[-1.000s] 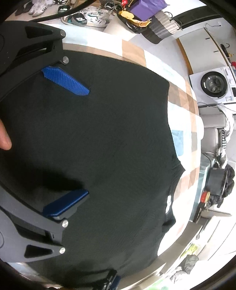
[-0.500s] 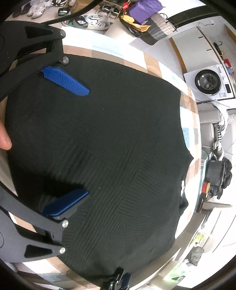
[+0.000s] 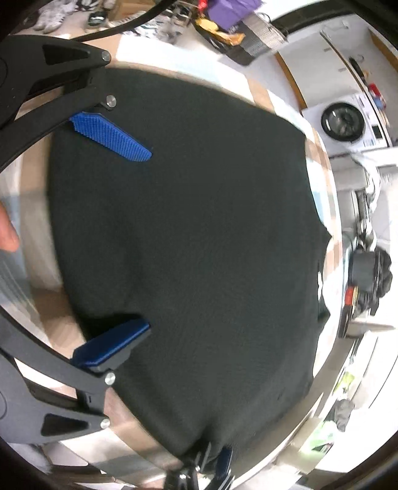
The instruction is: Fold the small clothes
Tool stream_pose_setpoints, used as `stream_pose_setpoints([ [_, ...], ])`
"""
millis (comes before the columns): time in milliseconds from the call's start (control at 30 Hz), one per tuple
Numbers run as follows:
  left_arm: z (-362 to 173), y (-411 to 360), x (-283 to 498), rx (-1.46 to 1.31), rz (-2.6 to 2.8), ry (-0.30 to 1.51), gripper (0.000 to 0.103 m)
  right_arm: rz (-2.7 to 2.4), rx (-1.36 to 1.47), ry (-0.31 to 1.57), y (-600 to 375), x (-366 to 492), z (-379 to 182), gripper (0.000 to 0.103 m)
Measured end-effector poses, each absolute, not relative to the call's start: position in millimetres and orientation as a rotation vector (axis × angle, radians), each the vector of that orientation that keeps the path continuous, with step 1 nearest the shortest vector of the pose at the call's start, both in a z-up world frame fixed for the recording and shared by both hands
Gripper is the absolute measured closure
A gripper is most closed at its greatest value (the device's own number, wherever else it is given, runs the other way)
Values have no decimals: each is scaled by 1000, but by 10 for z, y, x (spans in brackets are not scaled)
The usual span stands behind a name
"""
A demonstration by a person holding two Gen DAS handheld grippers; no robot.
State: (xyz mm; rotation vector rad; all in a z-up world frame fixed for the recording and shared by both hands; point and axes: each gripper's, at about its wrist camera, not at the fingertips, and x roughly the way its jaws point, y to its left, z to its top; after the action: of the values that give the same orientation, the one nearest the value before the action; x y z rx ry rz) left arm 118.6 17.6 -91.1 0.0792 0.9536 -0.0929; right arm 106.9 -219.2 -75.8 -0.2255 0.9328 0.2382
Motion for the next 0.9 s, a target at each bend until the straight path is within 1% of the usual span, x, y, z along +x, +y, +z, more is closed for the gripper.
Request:
stream_pose_setpoints([
  [100, -924, 319, 1084, 63, -76, 960, 0, 191, -227, 927, -2391, 944, -721, 34],
  [233, -900, 352, 977, 51, -67, 959, 1, 157, -192, 917, -2393, 856, -667, 33],
  [333, -827, 199, 941, 40, -115, 945, 1, 251, -132, 907, -2189, 837, -623, 33],
  [533, -876, -236, 899, 87, -212, 937, 1, 378, -194, 914, -1614, 830, -757, 33],
  [600, -932, -292, 887, 119, -209, 946, 0, 377, -216, 902, -1612, 811, -778, 33],
  [767, -910, -257, 889, 89, -207, 950, 0, 330, -170, 929, -1843, 776, -774, 33],
  [900, -870, -371, 979, 65, -232, 944, 1, 353, -146, 906, -1730, 804, -700, 34],
])
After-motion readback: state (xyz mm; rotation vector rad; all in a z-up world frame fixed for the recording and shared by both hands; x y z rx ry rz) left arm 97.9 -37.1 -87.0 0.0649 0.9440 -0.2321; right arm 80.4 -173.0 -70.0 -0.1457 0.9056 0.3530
